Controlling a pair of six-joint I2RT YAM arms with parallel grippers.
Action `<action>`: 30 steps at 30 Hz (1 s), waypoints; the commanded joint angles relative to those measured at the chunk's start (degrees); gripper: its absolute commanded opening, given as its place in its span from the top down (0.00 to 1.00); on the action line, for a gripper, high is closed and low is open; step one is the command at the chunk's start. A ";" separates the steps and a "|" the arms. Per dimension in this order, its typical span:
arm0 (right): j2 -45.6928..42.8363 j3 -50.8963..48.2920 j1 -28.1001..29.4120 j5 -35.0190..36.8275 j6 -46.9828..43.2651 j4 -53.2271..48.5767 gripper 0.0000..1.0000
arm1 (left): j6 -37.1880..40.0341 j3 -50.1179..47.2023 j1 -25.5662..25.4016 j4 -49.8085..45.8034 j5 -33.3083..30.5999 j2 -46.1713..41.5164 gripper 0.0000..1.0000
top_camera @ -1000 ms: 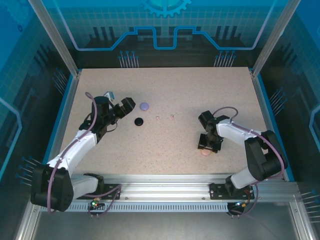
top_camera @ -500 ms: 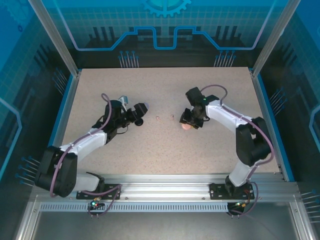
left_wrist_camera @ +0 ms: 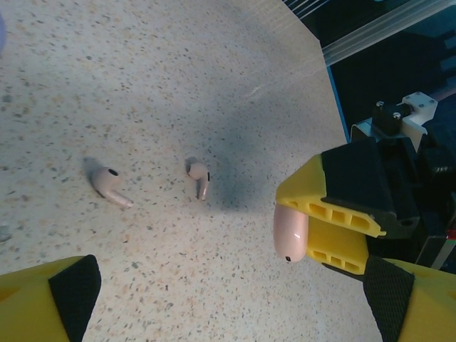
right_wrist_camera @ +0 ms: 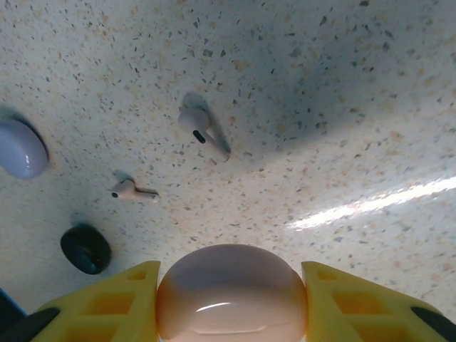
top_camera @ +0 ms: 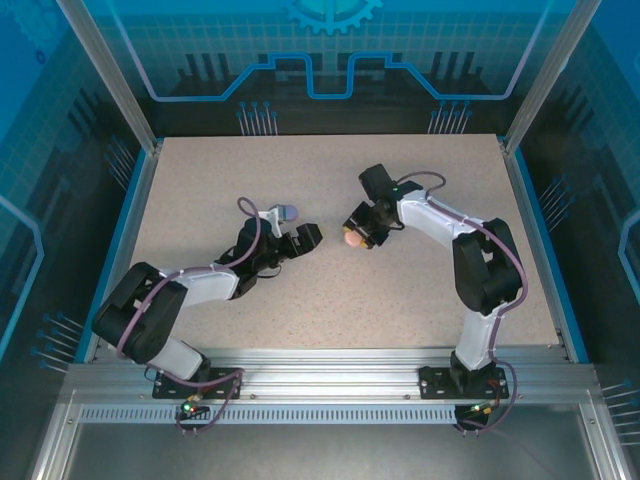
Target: Insert wireless bluetooth earbuds into charging case
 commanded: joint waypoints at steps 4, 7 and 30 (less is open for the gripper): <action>-0.40 2.62 1.75 0.45 11.30 -0.28 0.66 | -0.05 0.08 -1.96 8.36 0.97 3.26 0.06; -0.30 4.42 2.31 1.08 12.51 -1.14 0.66 | -0.13 0.58 -2.41 9.47 2.16 4.50 0.13; 0.89 8.48 6.15 0.31 13.56 -1.54 0.66 | -1.65 4.51 -3.19 13.85 2.29 9.42 0.38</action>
